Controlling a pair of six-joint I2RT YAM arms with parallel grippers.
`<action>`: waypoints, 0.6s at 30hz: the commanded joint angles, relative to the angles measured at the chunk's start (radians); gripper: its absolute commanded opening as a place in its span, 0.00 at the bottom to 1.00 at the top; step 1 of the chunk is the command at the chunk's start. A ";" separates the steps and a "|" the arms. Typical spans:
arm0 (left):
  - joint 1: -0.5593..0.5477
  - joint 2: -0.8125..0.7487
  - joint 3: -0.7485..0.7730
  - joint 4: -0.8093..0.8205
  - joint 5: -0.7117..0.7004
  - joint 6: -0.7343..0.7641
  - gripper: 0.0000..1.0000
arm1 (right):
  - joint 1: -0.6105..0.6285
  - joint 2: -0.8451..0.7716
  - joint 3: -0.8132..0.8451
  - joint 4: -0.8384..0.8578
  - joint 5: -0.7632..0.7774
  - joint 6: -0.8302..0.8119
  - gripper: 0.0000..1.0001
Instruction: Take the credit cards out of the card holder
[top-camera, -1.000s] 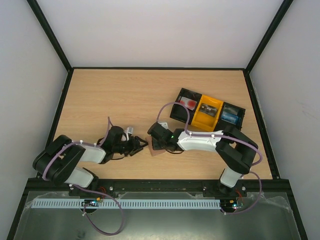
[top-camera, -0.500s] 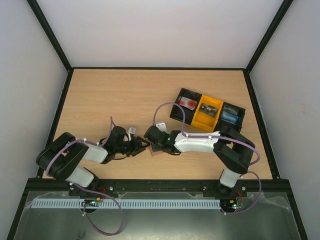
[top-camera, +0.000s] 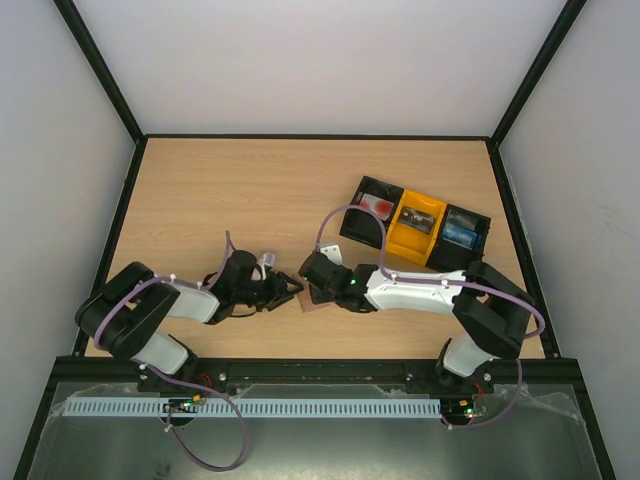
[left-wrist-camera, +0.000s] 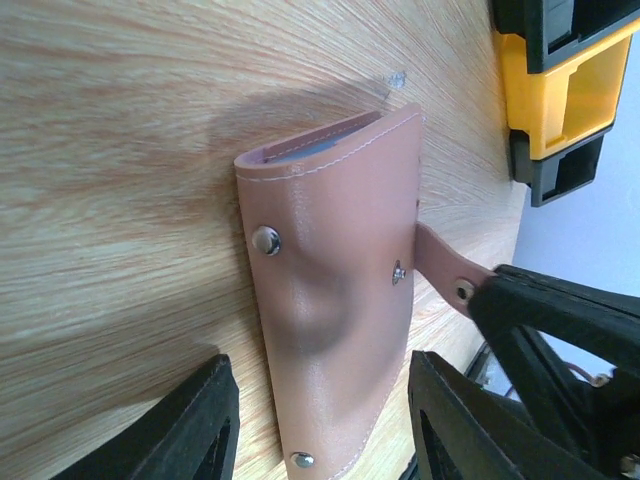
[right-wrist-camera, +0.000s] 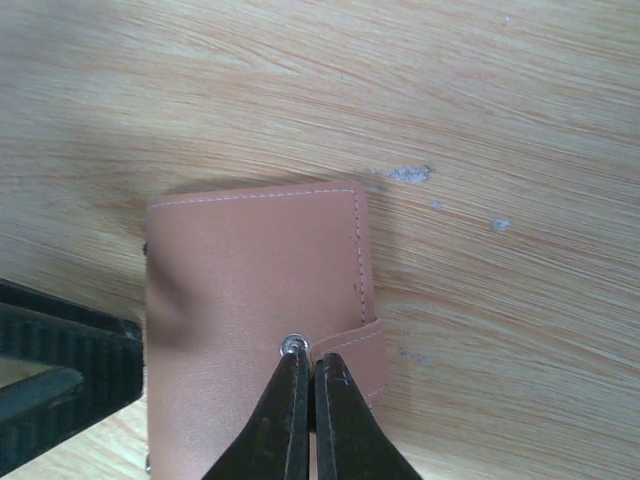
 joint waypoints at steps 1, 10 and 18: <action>-0.007 -0.040 0.008 -0.151 -0.076 0.053 0.50 | 0.003 -0.075 -0.031 0.049 -0.007 0.006 0.02; -0.006 -0.213 0.054 -0.418 -0.199 0.153 0.59 | 0.003 -0.219 -0.117 0.187 -0.139 0.052 0.02; -0.006 -0.367 0.075 -0.550 -0.230 0.186 0.71 | 0.003 -0.343 -0.250 0.413 -0.226 0.124 0.02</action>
